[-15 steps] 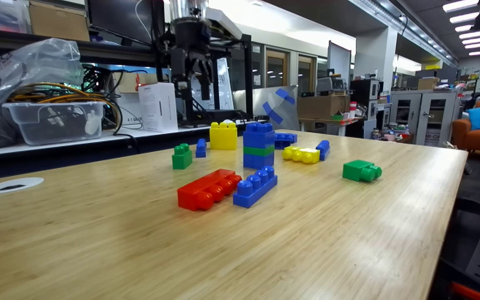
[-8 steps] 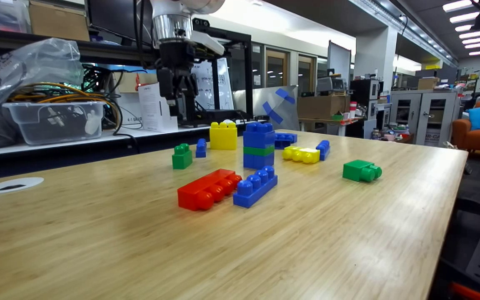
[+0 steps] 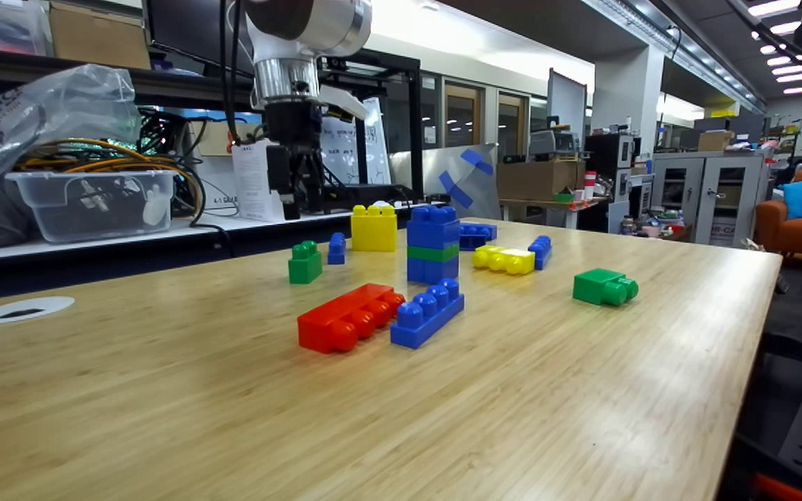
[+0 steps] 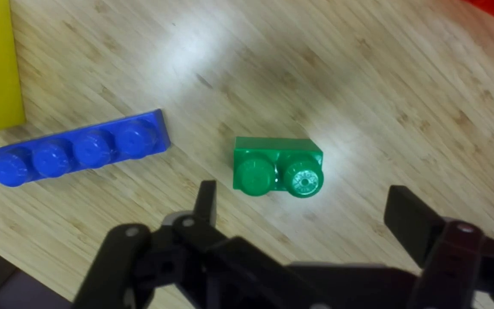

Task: Put the green blocks on top of the stack

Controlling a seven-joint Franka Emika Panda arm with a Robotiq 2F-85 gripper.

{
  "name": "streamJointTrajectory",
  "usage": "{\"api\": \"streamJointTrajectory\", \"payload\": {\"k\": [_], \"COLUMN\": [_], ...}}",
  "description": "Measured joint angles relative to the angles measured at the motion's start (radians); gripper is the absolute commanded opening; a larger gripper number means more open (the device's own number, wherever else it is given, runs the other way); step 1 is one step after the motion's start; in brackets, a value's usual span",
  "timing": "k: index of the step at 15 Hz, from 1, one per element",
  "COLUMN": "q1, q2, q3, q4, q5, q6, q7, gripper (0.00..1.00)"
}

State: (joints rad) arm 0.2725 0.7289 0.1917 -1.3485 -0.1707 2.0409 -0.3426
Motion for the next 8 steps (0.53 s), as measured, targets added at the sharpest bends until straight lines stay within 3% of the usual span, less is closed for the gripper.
{"api": "streamJointTrajectory", "payload": {"k": [8], "q1": [0.000], "q2": [0.071], "q3": [-0.001], "q4": [0.041], "q5": [0.000], "q6": [0.005], "q7": [-0.003], "gripper": [1.00]}}
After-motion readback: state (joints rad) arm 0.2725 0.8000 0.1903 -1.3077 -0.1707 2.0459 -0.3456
